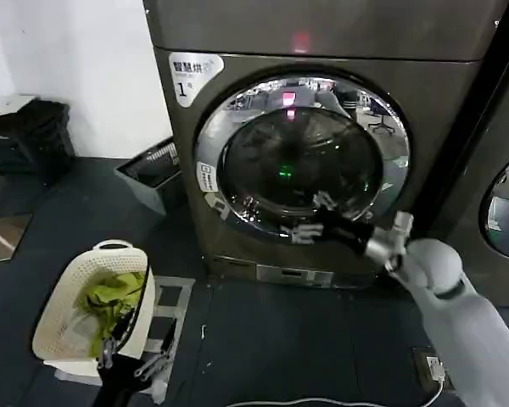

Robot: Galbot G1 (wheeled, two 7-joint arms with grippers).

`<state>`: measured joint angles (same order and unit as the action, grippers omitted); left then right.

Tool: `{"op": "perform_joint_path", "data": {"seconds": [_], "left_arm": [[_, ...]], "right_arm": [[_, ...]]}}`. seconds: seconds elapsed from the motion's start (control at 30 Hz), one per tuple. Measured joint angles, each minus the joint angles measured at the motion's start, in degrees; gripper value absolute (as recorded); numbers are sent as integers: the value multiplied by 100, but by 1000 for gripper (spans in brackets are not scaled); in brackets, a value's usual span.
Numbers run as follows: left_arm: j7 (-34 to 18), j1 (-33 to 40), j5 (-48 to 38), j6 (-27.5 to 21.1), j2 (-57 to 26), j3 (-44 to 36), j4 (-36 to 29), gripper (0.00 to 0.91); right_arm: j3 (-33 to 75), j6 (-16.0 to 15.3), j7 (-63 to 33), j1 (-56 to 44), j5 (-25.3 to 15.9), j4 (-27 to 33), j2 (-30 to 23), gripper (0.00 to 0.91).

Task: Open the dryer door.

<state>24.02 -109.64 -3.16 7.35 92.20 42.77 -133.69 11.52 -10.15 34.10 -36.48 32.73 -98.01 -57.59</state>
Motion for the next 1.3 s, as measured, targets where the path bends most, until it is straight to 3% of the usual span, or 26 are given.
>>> {"op": "perform_joint_path", "data": {"seconds": [0.43, 1.0, 1.3], "left_arm": [[-114, -106, 201, -229, 0, -64, -123, 907], [-66, -108, 331, -129, 0, -33, -138, 907], [9, -53, 301, -179, 0, -12, -109, 907]], "right_arm": [[-1223, 65, -262, 1100, -240, 1000, -599, 907], [-1767, 241, -265, 1809, -360, 2185, -1390, 907], [-1881, 249, -55, 1975, -333, 2487, -1596, 907]]}}
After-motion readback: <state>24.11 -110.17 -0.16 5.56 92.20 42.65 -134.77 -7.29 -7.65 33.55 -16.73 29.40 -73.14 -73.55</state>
